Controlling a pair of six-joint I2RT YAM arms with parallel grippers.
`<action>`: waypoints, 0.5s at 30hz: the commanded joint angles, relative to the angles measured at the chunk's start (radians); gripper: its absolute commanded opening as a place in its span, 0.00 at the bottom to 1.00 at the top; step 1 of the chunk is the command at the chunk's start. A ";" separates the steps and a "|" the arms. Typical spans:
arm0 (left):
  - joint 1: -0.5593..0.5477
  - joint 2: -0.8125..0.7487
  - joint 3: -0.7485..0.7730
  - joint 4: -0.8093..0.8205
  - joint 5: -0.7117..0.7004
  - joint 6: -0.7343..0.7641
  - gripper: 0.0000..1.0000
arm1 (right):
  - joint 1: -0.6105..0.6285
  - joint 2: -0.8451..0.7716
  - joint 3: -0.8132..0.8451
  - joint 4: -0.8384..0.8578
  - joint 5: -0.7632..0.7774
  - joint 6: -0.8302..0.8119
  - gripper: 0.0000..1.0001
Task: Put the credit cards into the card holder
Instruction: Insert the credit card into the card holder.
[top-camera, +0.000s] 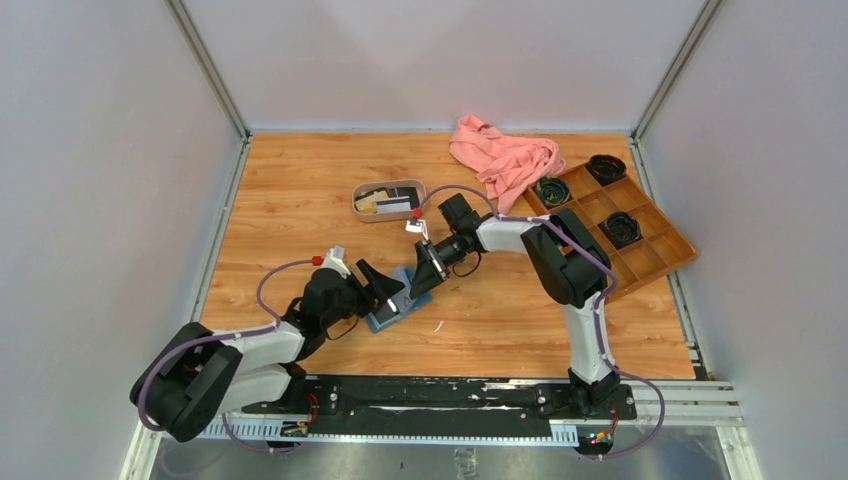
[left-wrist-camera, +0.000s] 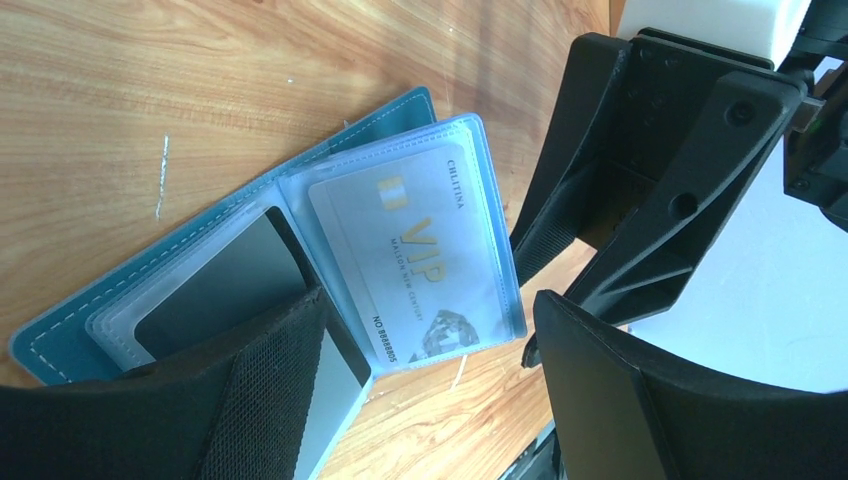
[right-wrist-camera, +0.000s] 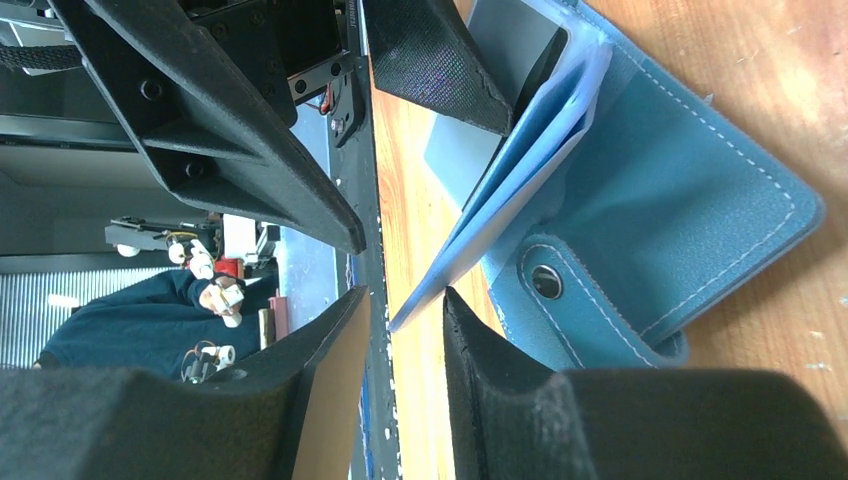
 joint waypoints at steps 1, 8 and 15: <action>-0.007 -0.035 -0.021 -0.004 -0.030 0.026 0.81 | 0.021 0.030 -0.010 0.011 -0.031 0.020 0.37; -0.005 -0.050 -0.023 -0.004 -0.024 0.039 0.81 | 0.023 0.036 -0.009 0.021 -0.040 0.034 0.38; -0.005 -0.053 -0.034 -0.005 -0.032 0.034 0.80 | 0.022 0.044 -0.008 0.032 -0.046 0.053 0.38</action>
